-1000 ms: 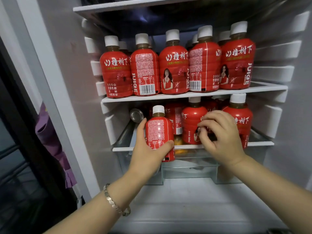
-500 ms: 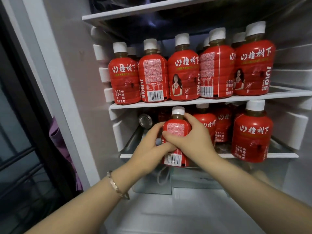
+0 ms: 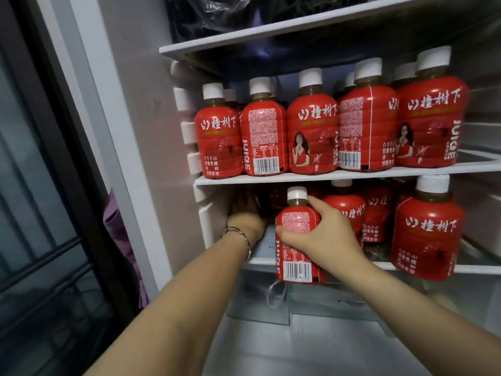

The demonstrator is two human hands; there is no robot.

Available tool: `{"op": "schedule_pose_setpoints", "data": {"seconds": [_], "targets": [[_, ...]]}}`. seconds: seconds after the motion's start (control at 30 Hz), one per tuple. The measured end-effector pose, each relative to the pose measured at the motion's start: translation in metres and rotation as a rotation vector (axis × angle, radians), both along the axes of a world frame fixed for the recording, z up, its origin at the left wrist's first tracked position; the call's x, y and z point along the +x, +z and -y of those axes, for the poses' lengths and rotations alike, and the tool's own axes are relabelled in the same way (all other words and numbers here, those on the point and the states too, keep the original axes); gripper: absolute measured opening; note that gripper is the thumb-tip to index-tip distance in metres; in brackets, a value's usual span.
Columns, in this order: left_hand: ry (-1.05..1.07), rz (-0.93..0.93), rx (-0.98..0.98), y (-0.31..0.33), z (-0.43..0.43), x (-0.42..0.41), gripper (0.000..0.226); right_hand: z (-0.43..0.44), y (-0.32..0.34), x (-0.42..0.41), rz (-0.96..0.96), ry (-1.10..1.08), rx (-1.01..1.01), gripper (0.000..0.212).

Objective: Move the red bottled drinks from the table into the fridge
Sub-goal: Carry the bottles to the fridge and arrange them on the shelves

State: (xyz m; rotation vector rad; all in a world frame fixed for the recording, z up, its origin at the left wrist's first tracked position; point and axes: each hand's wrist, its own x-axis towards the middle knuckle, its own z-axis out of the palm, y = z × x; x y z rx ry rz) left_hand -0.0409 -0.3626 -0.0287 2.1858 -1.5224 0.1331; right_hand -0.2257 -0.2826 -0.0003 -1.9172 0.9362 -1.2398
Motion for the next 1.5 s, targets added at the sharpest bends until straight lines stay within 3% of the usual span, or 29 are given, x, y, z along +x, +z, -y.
{"op": "schedule_pose_setpoints", "data": {"seconds": [0.13,0.37,0.57,0.83,0.93,1.0,1.27,1.4,1.5], "targets": [[0.081,0.092,-0.079,-0.001,0.018,0.008,0.049,0.001,-0.003,-0.002,-0.001,0.004,0.015,0.038],[0.154,0.165,-0.027,0.007,0.016,-0.005,0.056,0.002,-0.004,-0.001,-0.012,0.005,0.01,0.041],[0.165,0.132,0.07,0.026,-0.037,-0.017,0.1,0.0,-0.002,-0.003,-0.023,0.038,-0.01,0.037],[0.092,-0.094,0.381,0.057,-0.083,-0.039,0.108,-0.004,-0.006,-0.005,-0.031,0.051,-0.012,0.042],[0.105,-0.048,0.302,0.06,-0.08,-0.044,0.058,-0.005,-0.007,-0.005,-0.021,0.049,-0.018,0.042],[0.089,-0.114,0.25,0.057,-0.078,-0.045,0.044,-0.006,-0.008,-0.007,-0.015,0.043,-0.029,0.043],[-0.045,-0.609,-0.498,0.001,-0.103,-0.041,0.06,-0.015,-0.019,-0.01,0.117,-0.012,-0.073,0.053],[-0.103,-0.664,-0.665,-0.015,-0.111,-0.037,0.062,-0.022,-0.021,-0.007,0.17,-0.063,-0.142,0.071],[-0.13,-0.647,-0.686,-0.018,-0.113,-0.032,0.064,-0.018,-0.022,-0.002,0.16,-0.117,-0.207,0.083]]}}
